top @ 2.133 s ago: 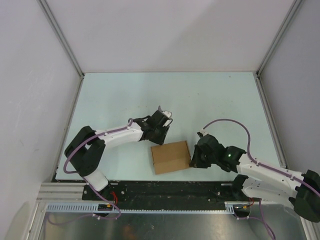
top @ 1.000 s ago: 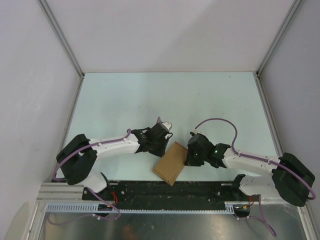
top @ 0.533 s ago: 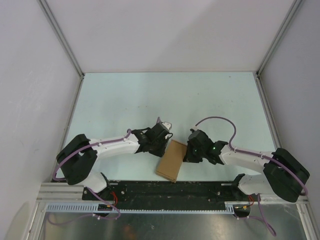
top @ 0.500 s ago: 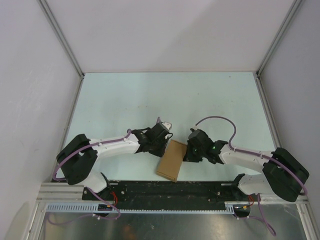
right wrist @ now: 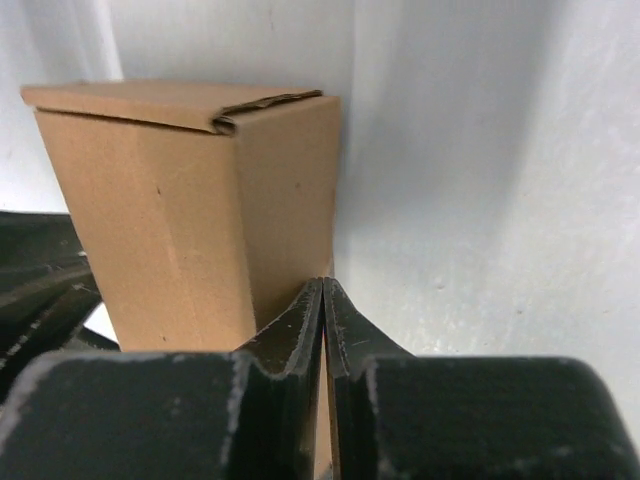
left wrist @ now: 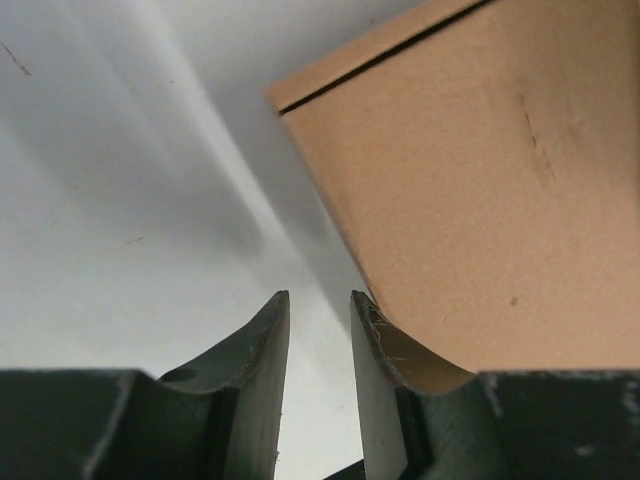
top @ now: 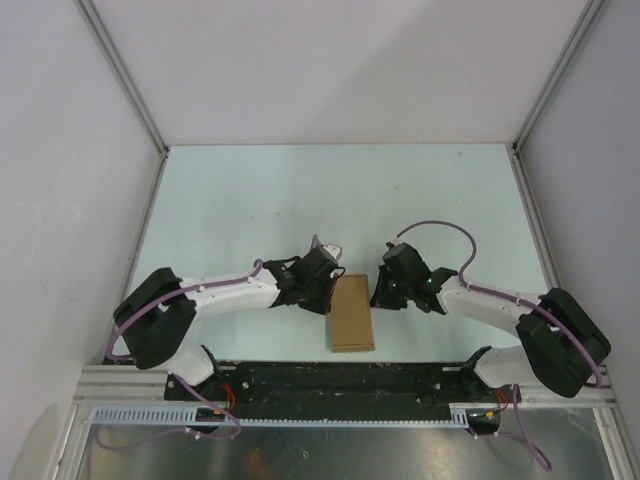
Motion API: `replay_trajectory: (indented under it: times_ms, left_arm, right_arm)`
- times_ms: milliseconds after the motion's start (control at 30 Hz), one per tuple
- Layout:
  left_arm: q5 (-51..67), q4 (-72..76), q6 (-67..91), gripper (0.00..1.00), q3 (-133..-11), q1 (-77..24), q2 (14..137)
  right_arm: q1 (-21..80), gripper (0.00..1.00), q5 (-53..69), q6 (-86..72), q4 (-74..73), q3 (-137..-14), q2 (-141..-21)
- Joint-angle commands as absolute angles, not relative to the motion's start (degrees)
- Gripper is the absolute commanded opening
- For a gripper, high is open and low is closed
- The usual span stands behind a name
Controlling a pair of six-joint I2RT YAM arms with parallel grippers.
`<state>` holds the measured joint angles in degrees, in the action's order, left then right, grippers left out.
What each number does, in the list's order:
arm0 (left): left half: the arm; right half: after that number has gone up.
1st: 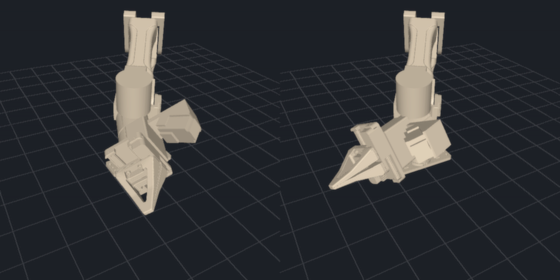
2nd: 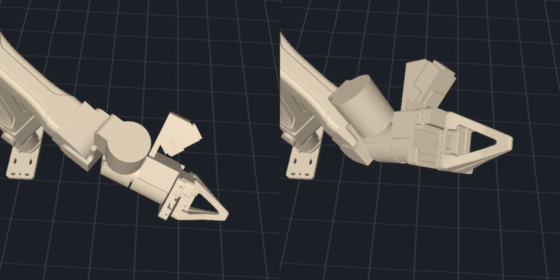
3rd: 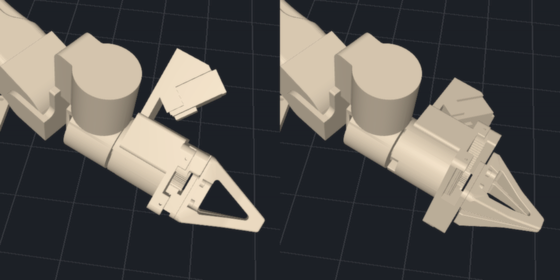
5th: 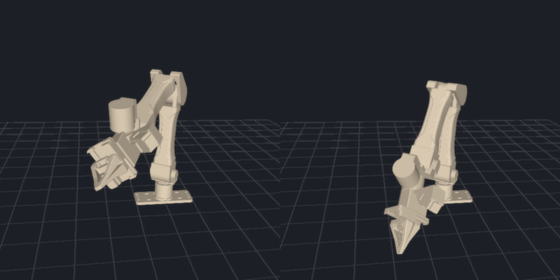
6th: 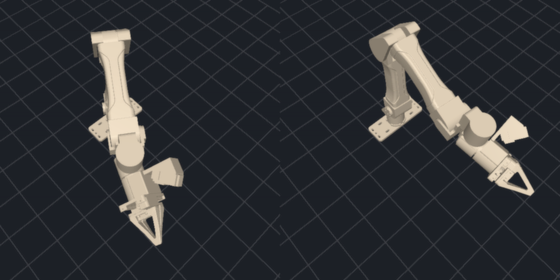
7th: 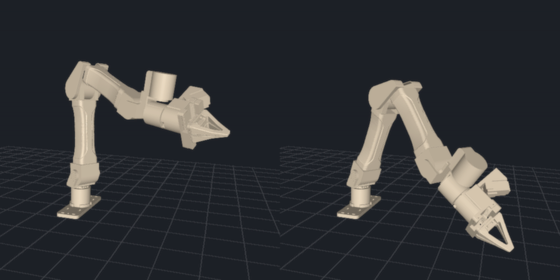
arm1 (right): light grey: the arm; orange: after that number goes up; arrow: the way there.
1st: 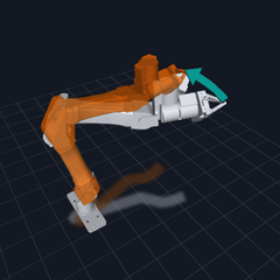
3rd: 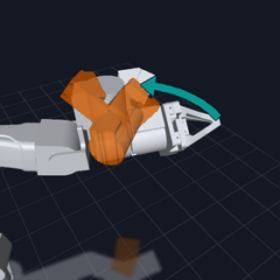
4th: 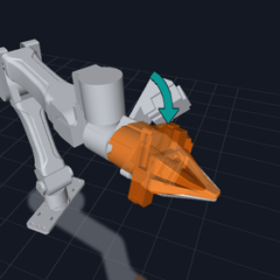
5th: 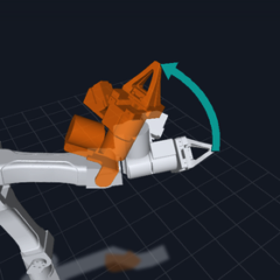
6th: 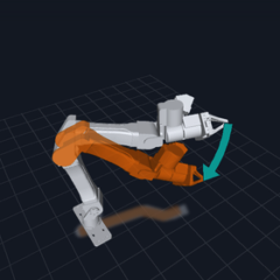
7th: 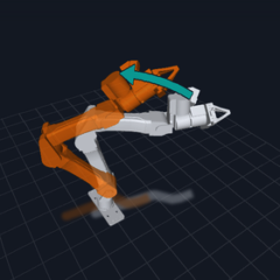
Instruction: Fold the paper box
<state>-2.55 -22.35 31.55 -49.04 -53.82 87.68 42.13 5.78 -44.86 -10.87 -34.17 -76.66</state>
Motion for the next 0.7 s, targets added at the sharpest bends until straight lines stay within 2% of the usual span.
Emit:
replay_trajectory:
  times_ms: [0,133,400,667]
  left_arm:
    - [0.3,-14.7,35.0,0.37,-46.2,-54.3,84.0]
    - [0.1,-15.1,36.6,0.37,-43.0,-53.7,80.5]
    - [0.1,-15.0,38.8,0.37,-40.3,-54.9,78.7]
    - [-2.9,-14.9,44.6,0.37,-38.2,-58.6,75.1]
  right_arm:
    - [41.6,0.1,2.9,-41.3,-11.5,-40.7,-73.3]
    - [42.2,0.12,-2.5,-40.0,-23.4,-40.5,-69.2]
    - [46.4,0.15,-8.9,-42.3,-33.1,-38.1,-65.3]
    - [48.6,0.13,-4.5,-42.3,-34.3,-34.3,-60.4]
